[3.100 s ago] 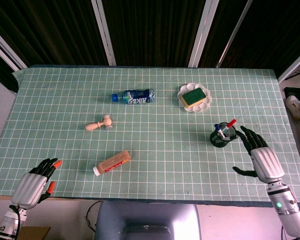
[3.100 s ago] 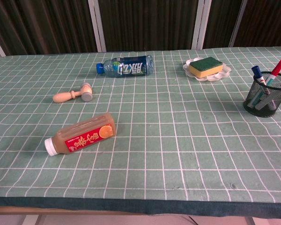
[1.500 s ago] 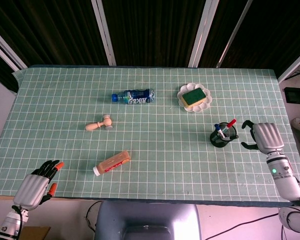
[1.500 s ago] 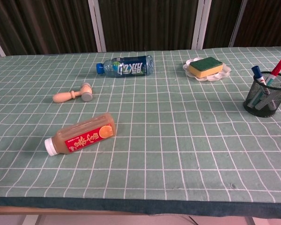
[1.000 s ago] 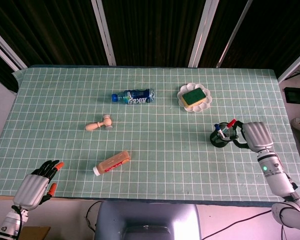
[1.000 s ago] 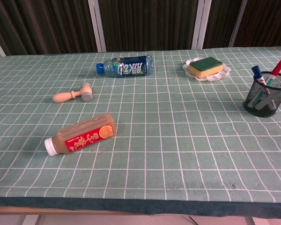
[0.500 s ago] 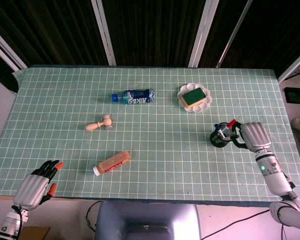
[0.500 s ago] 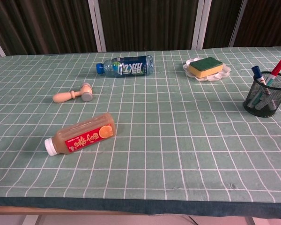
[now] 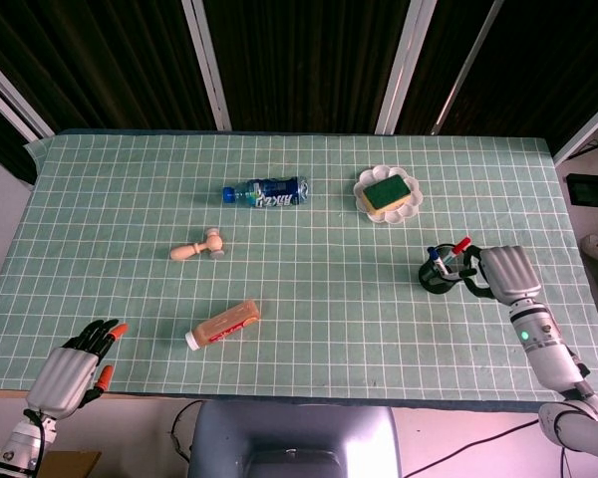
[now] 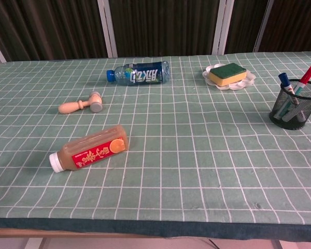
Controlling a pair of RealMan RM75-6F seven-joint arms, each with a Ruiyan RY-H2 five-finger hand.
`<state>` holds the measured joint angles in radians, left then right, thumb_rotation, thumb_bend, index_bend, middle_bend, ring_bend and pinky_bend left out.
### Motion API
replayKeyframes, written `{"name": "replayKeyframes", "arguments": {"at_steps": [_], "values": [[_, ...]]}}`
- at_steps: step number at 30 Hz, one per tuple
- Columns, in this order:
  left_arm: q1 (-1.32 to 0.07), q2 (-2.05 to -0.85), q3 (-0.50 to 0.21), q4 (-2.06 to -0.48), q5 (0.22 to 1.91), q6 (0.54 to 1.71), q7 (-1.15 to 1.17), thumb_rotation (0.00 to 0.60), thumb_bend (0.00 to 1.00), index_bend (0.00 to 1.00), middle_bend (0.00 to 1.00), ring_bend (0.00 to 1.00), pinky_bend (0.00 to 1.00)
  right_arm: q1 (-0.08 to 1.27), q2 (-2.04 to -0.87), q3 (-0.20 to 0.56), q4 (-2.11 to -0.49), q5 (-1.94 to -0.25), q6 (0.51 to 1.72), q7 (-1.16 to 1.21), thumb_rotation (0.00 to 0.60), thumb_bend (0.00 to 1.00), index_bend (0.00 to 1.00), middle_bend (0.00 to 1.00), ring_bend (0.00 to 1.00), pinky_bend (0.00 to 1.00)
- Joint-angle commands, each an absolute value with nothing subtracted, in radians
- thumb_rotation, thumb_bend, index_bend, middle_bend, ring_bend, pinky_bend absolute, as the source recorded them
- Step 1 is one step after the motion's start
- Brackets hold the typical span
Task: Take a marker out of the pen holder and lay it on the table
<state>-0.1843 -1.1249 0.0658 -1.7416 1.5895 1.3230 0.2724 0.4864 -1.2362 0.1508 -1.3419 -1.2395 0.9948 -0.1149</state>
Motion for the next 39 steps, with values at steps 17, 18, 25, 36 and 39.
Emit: {"name": "replayKeyframes", "arguments": {"at_steps": [17, 18, 25, 36, 39], "values": [[-0.185, -1.124, 0.066, -1.743, 1.585, 1.321, 0.271, 0.6, 0.53, 0.15, 0.1, 0.1, 0.4, 0.491, -1.23, 0.146, -1.355, -1.223, 0.989, -0.133, 0.6, 0.56, 0.67, 1.0, 1.0, 1.0], [-0.185, -1.123, 0.066, -1.743, 1.585, 1.32, 0.271, 0.6, 0.53, 0.15, 0.1, 0.1, 0.4, 0.491, -1.23, 0.146, -1.355, -1.223, 0.989, -0.132, 0.6, 0.56, 0.67, 1.0, 1.0, 1.0], [-0.185, -1.125, 0.066, -1.743, 1.586, 1.321, 0.273, 0.6, 0.53, 0.15, 0.1, 0.1, 0.4, 0.486, -1.229, 0.15, -1.358, -1.227, 1.006, -0.12, 0.6, 0.66, 0.75, 1.0, 1.0, 1.0], [-0.185, -1.124, 0.066, -1.745, 1.584, 1.321, 0.274, 0.6, 0.52, 0.15, 0.1, 0.1, 0.4, 0.41, -1.131, 0.165, -1.532, -1.36, 1.225, -0.039, 0.6, 0.91, 0.87, 1.0, 1.0, 1.0], [-0.184, -1.124, 0.067, -1.745, 1.587, 1.323, 0.272, 0.6, 0.52, 0.15, 0.1, 0.1, 0.4, 0.385, -1.098, 0.166, -1.598, -1.43, 1.309, -0.018, 0.6, 0.91, 0.88, 1.0, 1.0, 1.0]]}}
